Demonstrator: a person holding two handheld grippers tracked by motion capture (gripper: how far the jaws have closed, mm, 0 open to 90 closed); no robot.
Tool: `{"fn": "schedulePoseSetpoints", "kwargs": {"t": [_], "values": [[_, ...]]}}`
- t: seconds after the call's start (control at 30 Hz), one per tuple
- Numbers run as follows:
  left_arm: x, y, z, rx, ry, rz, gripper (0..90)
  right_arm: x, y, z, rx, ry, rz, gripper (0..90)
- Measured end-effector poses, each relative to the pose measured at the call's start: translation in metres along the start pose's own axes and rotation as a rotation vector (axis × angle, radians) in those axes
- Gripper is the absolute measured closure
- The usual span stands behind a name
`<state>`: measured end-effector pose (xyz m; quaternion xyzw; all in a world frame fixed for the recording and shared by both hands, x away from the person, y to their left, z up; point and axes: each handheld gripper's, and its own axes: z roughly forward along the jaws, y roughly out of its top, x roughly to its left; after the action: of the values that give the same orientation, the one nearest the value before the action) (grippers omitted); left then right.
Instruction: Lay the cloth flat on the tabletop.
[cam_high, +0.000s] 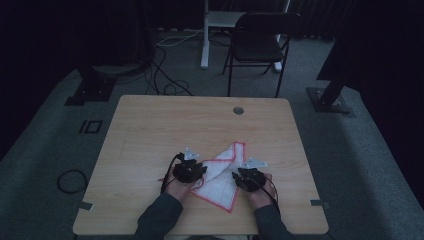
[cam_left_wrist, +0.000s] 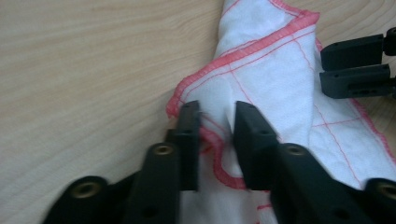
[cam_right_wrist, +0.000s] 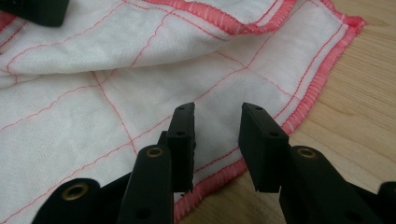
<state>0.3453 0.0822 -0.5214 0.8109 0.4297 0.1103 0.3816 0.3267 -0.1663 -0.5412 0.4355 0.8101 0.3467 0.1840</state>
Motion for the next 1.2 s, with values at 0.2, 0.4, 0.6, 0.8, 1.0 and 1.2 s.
{"fn": "schedulePoseSetpoints", "kwargs": {"t": [0.2,0.4,0.6,0.8,1.0,1.2], "values": [[0.001,0.004,-0.008,-0.040,0.047,0.039,84.7,0.000,0.000,0.000,0.000,0.001,0.001,66.1],[0.014,0.009,-0.016,-0.061,0.100,0.039,85.6,0.000,0.000,0.000,0.000,0.000,0.001,66.2],[0.037,0.012,-0.023,-0.082,0.160,-0.004,86.0,0.000,0.000,0.000,0.000,0.001,0.001,66.2],[0.059,0.014,-0.024,-0.087,0.204,-0.022,86.0,0.000,0.000,0.000,0.001,0.001,0.000,66.2],[0.071,0.018,-0.017,-0.081,0.229,-0.006,85.9,0.000,0.000,0.000,0.002,0.001,-0.001,66.1],[0.082,0.021,-0.014,-0.073,0.256,-0.012,82.3,0.000,0.001,0.000,0.007,-0.003,0.001,65.5]]}}
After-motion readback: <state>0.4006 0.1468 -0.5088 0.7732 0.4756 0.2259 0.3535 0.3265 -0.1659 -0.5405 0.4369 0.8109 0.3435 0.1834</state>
